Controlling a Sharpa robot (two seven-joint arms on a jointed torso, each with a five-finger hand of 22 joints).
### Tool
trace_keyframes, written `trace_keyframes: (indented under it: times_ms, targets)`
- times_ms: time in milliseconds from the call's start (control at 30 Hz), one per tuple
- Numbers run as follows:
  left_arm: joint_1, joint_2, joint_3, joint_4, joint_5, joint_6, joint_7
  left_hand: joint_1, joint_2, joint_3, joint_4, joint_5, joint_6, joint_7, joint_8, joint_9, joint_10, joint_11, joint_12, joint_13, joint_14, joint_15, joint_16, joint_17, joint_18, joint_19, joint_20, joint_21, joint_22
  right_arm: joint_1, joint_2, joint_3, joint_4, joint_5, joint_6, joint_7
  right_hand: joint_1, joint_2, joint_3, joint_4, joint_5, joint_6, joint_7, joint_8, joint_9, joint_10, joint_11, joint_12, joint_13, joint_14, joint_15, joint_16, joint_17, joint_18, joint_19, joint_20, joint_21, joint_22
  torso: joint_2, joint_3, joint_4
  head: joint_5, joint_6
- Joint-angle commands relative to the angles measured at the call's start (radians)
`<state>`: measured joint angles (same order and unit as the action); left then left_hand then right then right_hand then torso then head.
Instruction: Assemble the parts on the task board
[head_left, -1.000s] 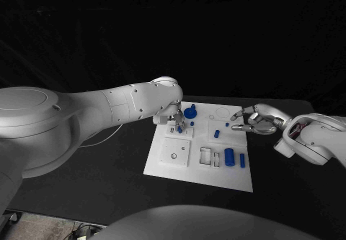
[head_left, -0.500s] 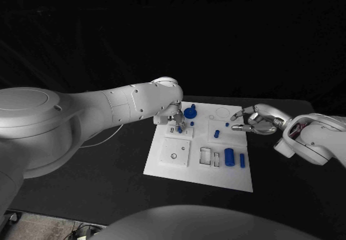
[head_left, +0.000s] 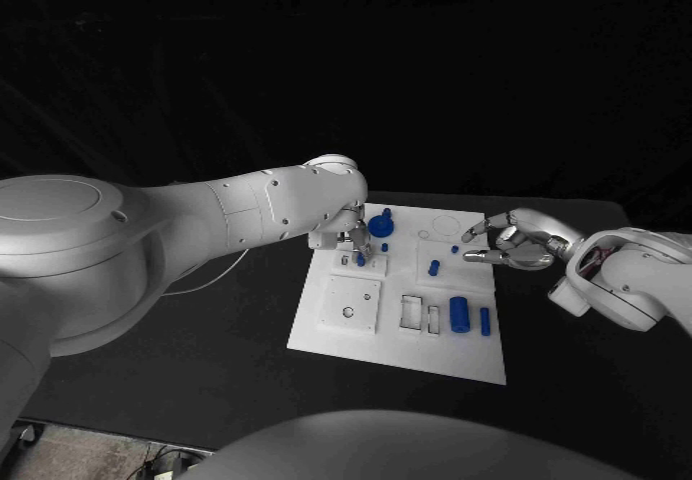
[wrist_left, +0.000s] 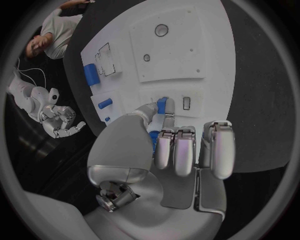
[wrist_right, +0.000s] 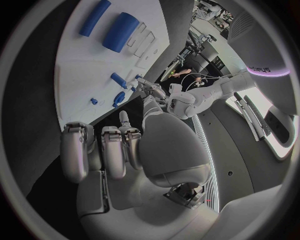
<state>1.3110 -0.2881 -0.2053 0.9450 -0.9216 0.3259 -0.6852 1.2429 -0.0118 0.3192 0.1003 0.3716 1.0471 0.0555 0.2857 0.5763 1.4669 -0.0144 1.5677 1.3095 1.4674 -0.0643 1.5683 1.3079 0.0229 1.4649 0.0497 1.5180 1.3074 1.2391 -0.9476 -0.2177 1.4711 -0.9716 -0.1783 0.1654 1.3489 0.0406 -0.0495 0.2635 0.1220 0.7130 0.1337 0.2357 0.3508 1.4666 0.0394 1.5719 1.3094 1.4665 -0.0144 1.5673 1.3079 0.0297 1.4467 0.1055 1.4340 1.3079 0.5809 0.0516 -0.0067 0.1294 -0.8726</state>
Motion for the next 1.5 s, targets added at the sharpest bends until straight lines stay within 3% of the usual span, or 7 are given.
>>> trace_keyframes:
  times_ms: [33,933,1067,1167,1500]
  targets:
    - [-0.001,0.003,-0.001,-0.001,-0.010,0.016,0.011,0.003,0.006,0.006,0.000,0.003,-0.004,-0.006,0.001,0.002,0.104,-0.005,0.003,0.261,0.103,-0.003,0.002,0.263,0.002,0.031,-0.004,-0.007,0.183,-0.002,0.001,0.000,0.000,-0.003,0.014,0.004,-0.001,0.010,-0.005,0.000,0.005,0.007,-0.002,-0.003,-0.001,0.104,0.007,-0.001,0.261,0.104,0.008,0.003,0.263,0.012,-0.006,0.000,-0.005,0.207,0.000,0.0002,-0.0003,0.000,0.000]
    - [-0.012,0.010,-0.007,-0.010,-0.026,0.033,0.003,-0.002,0.006,0.013,-0.003,-0.007,-0.009,-0.004,0.001,0.008,0.104,-0.002,0.003,0.261,0.103,0.000,0.002,0.263,0.003,0.028,-0.002,-0.010,0.181,-0.004,0.001,0.000,-0.002,-0.002,0.017,0.003,-0.001,0.010,-0.005,0.000,0.005,0.007,-0.002,-0.003,-0.001,0.104,0.007,-0.001,0.261,0.104,0.008,0.003,0.263,0.012,-0.006,0.000,-0.005,0.207,0.000,0.0000,-0.0001,0.004,0.000]
    - [-0.012,0.010,-0.007,-0.011,-0.027,0.036,-0.003,-0.020,0.008,0.013,0.003,-0.076,-0.015,-0.003,0.001,0.017,0.104,-0.001,0.003,0.261,0.103,0.002,0.002,0.263,0.004,0.027,0.001,-0.012,0.180,-0.005,0.002,0.000,-0.002,-0.001,0.018,0.003,-0.001,0.010,-0.005,0.000,0.005,0.007,-0.002,-0.003,-0.001,0.104,0.007,-0.001,0.261,0.104,0.008,0.003,0.263,0.012,-0.006,0.000,-0.005,0.207,0.000,0.0000,-0.0004,0.005,0.000]
    - [-0.013,0.010,-0.007,-0.012,-0.031,0.042,-0.011,-0.053,0.010,-0.003,0.025,-0.162,-0.033,0.004,-0.011,0.020,0.104,0.005,0.003,0.261,0.103,0.006,0.002,0.263,0.004,0.025,0.005,-0.014,0.179,-0.005,0.002,0.000,-0.003,-0.001,0.018,0.003,-0.001,0.010,-0.006,0.000,0.005,0.008,-0.001,-0.003,-0.002,0.104,0.007,-0.001,0.261,0.104,0.008,0.003,0.263,0.012,-0.007,0.000,-0.006,0.207,0.000,0.0001,-0.0005,0.006,0.000]
    - [-0.018,0.007,-0.008,-0.014,-0.047,0.059,-0.028,-0.158,-0.010,-0.099,0.105,-0.282,-0.092,0.036,-0.055,0.012,0.104,0.033,0.003,0.261,0.103,0.029,0.002,0.263,0.006,0.020,0.023,-0.021,0.176,-0.005,0.001,0.000,-0.003,-0.001,0.019,0.004,-0.002,0.011,-0.006,0.000,0.004,0.008,-0.001,-0.004,-0.002,0.104,0.007,-0.001,0.261,0.104,0.008,0.003,0.263,0.013,-0.007,0.000,-0.006,0.207,0.000,0.0000,0.0000,0.005,0.000]
